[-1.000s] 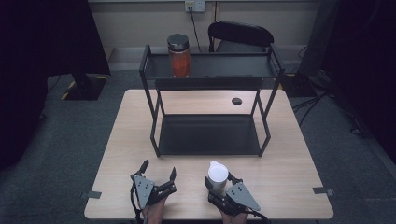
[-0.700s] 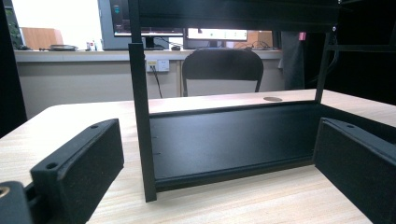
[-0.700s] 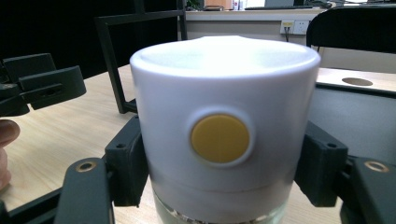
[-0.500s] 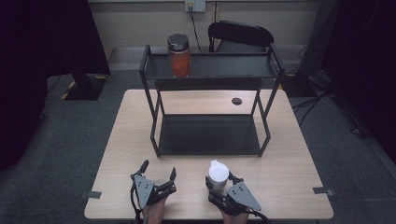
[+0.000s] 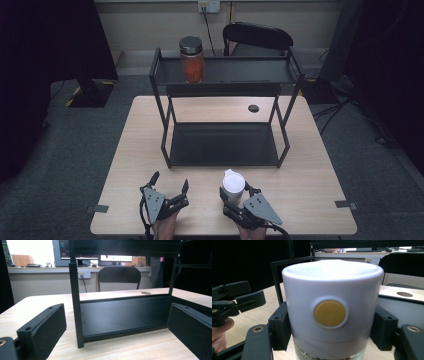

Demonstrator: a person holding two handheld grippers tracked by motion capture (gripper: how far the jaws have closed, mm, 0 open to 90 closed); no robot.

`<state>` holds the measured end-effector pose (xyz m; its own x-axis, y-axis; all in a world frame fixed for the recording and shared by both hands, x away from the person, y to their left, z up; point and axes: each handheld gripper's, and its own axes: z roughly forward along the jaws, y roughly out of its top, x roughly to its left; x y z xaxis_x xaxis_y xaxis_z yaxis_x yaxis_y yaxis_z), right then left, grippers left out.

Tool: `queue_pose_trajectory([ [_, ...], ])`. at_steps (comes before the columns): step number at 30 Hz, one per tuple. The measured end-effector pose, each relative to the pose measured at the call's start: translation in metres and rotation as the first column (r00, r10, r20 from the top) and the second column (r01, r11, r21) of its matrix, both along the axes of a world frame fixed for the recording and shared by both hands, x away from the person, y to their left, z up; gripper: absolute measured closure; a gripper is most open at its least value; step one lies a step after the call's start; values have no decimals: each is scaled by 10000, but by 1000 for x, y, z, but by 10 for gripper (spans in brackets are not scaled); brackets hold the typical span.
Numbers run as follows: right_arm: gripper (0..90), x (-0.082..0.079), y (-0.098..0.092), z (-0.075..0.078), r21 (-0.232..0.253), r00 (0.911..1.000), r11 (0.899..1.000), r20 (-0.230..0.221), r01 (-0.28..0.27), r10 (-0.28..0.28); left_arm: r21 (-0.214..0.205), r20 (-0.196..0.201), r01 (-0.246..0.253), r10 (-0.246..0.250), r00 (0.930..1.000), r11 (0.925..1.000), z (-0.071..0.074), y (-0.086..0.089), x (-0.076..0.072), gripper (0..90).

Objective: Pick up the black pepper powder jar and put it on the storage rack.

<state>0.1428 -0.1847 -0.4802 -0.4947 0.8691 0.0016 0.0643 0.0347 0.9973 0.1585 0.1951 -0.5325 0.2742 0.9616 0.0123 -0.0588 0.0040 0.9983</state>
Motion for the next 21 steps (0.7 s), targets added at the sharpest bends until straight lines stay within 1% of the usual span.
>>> queue_pose_trajectory([
  [8,303,3,-3,9,90,9998,9998,112,-179,178,-2,1,-1,1,10000,10000,0,0,0,19],
  [21,303,10,-10,29,52,9973,9990,593,-442,438,2,1,2,-2,10000,10000,0,0,0,19],
])
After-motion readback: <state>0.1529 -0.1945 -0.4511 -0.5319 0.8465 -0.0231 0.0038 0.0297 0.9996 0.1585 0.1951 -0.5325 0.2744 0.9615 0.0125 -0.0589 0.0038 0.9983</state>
